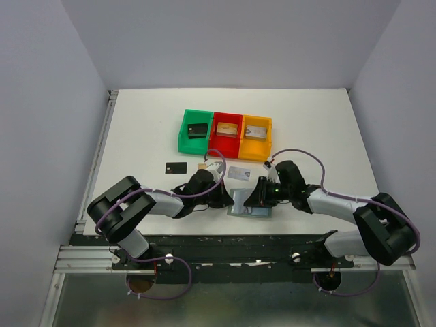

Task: Take the credit cards out of the card holder
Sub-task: Remove the credit card from the card holder.

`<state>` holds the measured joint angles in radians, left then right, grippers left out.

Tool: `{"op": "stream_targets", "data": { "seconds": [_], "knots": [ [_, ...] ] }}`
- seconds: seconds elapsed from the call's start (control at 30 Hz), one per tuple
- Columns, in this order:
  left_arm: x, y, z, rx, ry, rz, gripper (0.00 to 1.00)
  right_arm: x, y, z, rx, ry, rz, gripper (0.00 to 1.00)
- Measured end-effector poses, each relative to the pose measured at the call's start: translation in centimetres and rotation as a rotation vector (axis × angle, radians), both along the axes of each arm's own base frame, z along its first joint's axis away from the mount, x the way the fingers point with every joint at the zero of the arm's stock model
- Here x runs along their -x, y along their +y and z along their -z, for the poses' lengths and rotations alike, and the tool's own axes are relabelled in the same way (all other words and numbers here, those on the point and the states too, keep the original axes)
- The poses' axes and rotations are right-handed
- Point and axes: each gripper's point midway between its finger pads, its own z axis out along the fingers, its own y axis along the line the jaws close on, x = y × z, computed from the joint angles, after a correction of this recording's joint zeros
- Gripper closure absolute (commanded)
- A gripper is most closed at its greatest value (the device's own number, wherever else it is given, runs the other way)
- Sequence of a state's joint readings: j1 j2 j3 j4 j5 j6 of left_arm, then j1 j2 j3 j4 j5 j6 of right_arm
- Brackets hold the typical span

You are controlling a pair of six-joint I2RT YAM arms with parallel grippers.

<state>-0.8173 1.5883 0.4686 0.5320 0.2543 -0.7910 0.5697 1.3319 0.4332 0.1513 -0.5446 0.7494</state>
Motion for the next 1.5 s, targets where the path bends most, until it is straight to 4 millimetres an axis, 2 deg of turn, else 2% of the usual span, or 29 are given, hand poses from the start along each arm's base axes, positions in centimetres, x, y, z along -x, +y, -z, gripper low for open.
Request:
{"op": "stream_targets", "data": {
  "seconds": [0.87,1.13,1.37,1.5],
  "knots": [
    [-0.1,0.1,0.0,0.001,-0.006,-0.007,1.00,-0.2,-1.2,-0.3,0.045,-0.031,0.033,0.86],
    [-0.1,0.1,0.0,0.000,-0.007,-0.007,1.00,-0.4,-1.5,-0.1,0.061,-0.035,0.043,1.00],
    [-0.1,0.2,0.0,-0.007,-0.012,-0.003,1.00,-0.2,-2.8,1.0,0.123,-0.002,0.076,1.00],
    [0.0,0.2,0.0,-0.010,-0.021,0.004,1.00,0.0,-3.8,1.0,0.159,-0.005,0.097,1.00]
  ]
}}
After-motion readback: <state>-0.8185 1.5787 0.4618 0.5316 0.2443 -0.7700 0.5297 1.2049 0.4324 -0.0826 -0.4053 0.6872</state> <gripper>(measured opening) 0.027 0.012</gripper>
